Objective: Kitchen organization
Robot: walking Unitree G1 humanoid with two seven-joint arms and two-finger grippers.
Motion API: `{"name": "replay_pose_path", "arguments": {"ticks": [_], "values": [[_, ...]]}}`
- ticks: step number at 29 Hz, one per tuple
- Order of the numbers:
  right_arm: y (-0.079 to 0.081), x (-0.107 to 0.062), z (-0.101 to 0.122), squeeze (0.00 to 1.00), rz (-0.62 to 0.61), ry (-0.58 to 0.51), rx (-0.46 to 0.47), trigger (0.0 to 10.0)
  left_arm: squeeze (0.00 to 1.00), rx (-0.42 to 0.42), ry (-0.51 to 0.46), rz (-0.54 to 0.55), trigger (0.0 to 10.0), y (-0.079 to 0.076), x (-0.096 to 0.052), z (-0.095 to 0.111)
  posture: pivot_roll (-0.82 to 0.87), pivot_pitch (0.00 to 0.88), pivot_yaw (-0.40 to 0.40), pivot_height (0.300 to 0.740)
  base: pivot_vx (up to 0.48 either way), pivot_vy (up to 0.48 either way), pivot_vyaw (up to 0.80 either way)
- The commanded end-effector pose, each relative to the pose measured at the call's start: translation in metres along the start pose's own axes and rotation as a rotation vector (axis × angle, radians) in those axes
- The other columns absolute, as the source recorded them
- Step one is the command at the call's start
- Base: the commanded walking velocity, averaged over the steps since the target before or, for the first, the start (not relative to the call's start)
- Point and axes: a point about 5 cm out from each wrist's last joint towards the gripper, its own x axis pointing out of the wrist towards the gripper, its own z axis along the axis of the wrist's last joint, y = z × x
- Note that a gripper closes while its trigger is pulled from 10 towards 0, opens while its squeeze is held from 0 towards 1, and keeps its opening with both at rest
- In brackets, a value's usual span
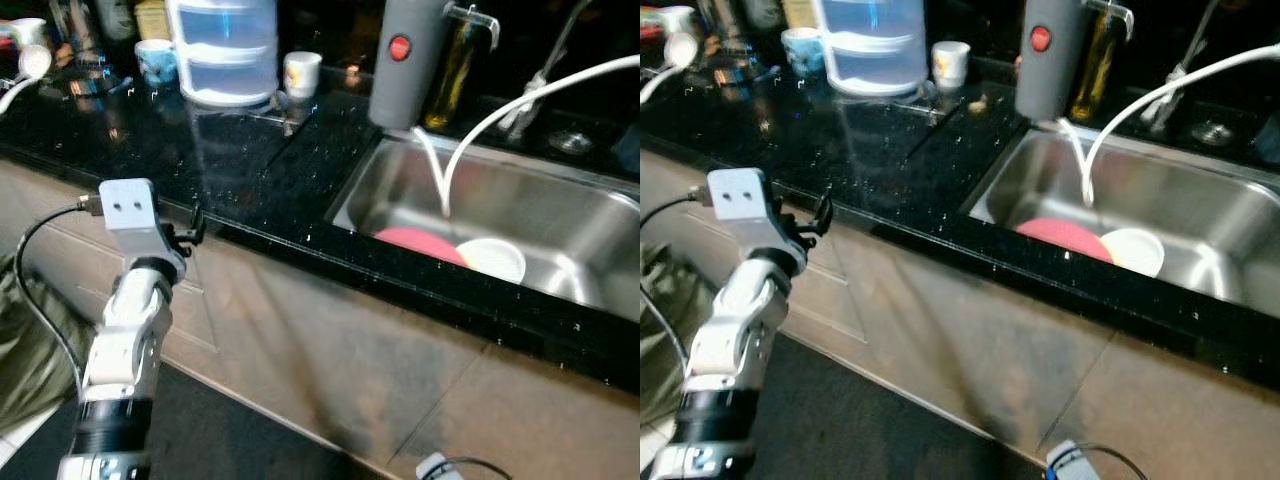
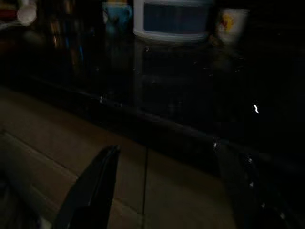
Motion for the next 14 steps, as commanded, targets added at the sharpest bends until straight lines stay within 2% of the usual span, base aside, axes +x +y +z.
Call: {"name": "replay_pose_path", "arguments": {"ticks": [1,4,7,11,14], "values": [[0.001,0.000,-0.002,0.00,0.001,0.006,0.010,10.0,0.00,0.022,0.029,-0.007,10.0,0.003,0.000,-0.009,0.01,0.001,-0.008,0.740,0.000,0.000,0.00],[0.001,0.000,-0.002,0.00,0.001,0.005,0.010,10.0,0.00,0.022,0.049,-0.003,10.0,0.007,-0.001,-0.016,0.01,0.002,-0.009,0.740,0.000,0.000,0.00],[0.001,0.000,-0.001,0.00,0.003,0.008,0.009,10.0,0.00,0.030,0.131,0.008,10.0,0.019,-0.005,-0.043,0.01,0.000,-0.008,0.740,0.000,0.000,0.00],[0.002,0.000,-0.001,0.00,0.008,0.011,0.007,10.0,0.00,0.000,0.334,0.077,10.0,0.042,-0.020,-0.100,0.01,0.000,-0.007,0.740,0.000,0.000,-0.80],[0.002,0.000,-0.001,0.00,0.009,0.010,0.006,10.0,0.00,-0.001,0.359,0.087,10.0,0.044,-0.023,-0.107,0.01,0.000,-0.007,0.740,0.000,0.000,-0.80]]}}
